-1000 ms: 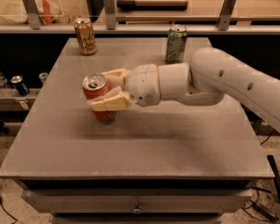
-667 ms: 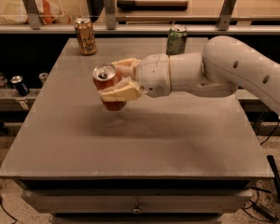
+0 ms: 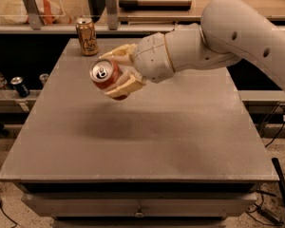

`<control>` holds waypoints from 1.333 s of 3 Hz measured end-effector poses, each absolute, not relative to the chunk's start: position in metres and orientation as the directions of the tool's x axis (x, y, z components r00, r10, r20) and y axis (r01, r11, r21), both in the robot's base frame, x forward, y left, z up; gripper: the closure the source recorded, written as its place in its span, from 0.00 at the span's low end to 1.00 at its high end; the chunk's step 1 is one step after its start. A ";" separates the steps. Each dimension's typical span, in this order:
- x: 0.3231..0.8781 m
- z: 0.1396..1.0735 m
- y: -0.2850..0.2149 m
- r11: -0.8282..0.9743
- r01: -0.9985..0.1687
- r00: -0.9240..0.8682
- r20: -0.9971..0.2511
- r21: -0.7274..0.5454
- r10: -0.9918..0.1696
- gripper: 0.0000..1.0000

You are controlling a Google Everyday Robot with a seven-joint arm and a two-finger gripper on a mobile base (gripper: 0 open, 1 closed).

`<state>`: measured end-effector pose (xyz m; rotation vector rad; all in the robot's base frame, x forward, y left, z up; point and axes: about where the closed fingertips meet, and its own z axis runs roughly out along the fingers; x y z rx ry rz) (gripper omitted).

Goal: Knock coke can over

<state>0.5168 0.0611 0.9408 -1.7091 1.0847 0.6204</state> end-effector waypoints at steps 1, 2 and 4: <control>0.517 0.941 0.061 -0.119 -0.880 0.469 -0.799 -0.461 -0.376 1.00; 0.505 0.948 0.068 -0.213 -0.809 0.583 -0.703 -0.548 -0.406 1.00; 0.471 0.943 0.086 -0.527 -0.598 0.797 -0.378 -0.604 -0.471 1.00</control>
Offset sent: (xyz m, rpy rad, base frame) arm -0.0284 0.0132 0.0197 -0.2365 -0.3417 0.1678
